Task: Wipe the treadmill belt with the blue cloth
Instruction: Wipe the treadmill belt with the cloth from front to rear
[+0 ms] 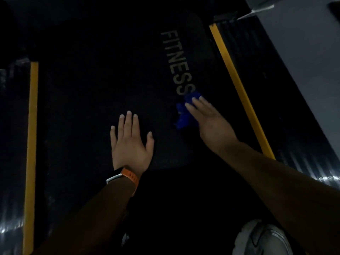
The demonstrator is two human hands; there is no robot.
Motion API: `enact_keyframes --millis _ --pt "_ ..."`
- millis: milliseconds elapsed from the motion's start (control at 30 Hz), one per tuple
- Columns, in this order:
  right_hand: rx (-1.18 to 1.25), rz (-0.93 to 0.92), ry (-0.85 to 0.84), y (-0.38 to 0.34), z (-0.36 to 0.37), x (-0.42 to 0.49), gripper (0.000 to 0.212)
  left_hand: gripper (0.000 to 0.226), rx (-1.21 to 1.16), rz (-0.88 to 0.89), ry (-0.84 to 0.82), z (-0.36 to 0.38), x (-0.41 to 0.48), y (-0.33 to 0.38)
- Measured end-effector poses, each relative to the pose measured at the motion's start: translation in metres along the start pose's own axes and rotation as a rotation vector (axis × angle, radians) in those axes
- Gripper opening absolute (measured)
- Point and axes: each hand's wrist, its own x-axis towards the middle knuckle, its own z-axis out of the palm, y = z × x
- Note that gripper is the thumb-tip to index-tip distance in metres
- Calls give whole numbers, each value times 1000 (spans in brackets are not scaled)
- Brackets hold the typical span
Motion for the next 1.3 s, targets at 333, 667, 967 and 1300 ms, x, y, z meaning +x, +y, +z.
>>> enact_keyframes --millis 333,667,967,1300 --pt "258 -68 69 13 -14 -27 56 75 -21 6 -2 1 2 -2" --pt "69 -233 210 13 9 -50 55 78 -14 15 7 -1 -1 0" --pt "131 -203 128 -56 16 -92 36 76 18 9 -31 -1 -2 -2" --pt "311 144 287 -44 21 -114 37 74 26 -5 -89 -4 -5 1"
